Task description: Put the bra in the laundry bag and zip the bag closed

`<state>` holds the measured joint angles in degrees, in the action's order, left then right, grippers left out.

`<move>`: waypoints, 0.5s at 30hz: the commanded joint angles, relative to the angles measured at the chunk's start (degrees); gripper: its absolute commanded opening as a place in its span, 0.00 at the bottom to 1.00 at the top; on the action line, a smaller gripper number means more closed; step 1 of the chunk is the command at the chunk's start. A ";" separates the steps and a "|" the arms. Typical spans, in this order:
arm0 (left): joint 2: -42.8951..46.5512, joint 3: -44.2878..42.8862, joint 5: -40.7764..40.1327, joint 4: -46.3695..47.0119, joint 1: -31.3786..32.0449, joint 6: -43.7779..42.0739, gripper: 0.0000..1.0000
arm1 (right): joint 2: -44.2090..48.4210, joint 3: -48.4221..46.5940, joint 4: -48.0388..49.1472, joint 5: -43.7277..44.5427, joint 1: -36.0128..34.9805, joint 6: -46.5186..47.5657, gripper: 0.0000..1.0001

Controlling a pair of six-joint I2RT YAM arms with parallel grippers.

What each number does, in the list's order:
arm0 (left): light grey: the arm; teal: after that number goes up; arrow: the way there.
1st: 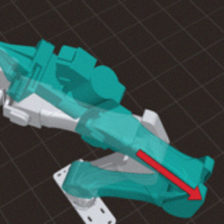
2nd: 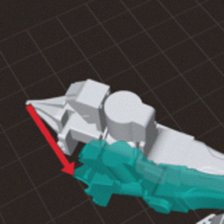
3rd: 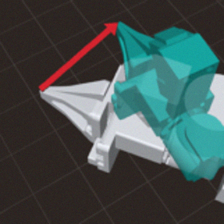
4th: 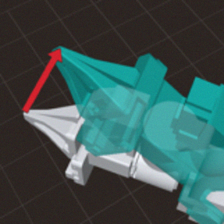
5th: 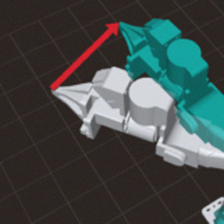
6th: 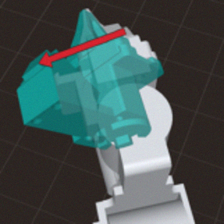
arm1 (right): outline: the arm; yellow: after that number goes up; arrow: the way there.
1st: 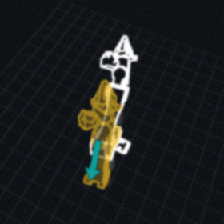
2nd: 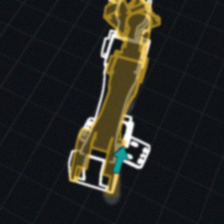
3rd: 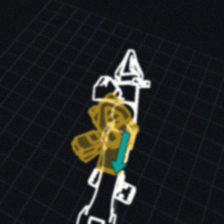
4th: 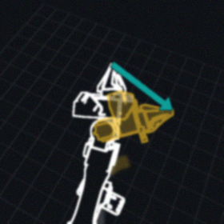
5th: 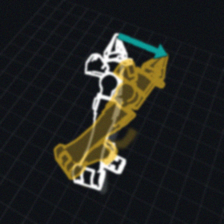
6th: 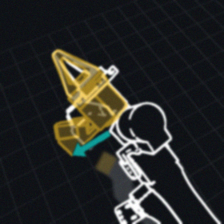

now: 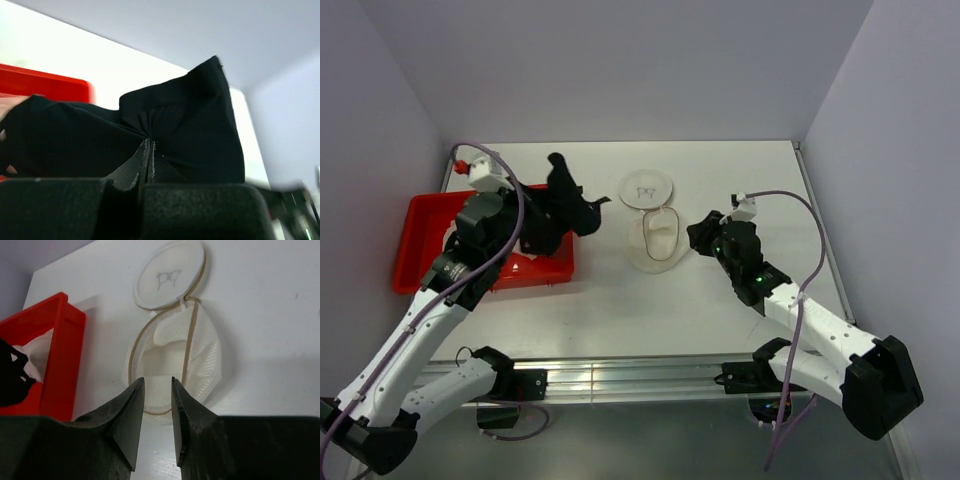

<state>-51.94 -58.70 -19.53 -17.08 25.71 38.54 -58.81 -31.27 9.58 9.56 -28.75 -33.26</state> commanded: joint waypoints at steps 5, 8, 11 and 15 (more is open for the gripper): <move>-1.58 -2.03 14.61 -2.25 18.47 -7.60 0.00 | 8.17 3.49 2.54 10.56 -0.34 -0.85 0.37; -3.07 -2.91 11.18 -2.52 28.14 -9.27 0.00 | 10.81 4.02 1.67 13.19 -0.34 -0.76 0.37; -4.22 -2.92 11.00 -0.85 34.39 -10.94 0.00 | 13.62 4.99 1.75 15.48 -0.25 -0.85 0.37; -8.34 -0.29 14.69 -0.76 37.20 -10.42 0.00 | 16.26 4.02 -1.14 17.24 -0.16 -0.41 0.38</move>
<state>-58.19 -59.27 -7.11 -19.70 61.56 29.56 -44.51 -26.76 9.15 22.63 -28.73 -33.65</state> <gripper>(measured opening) 0.010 0.373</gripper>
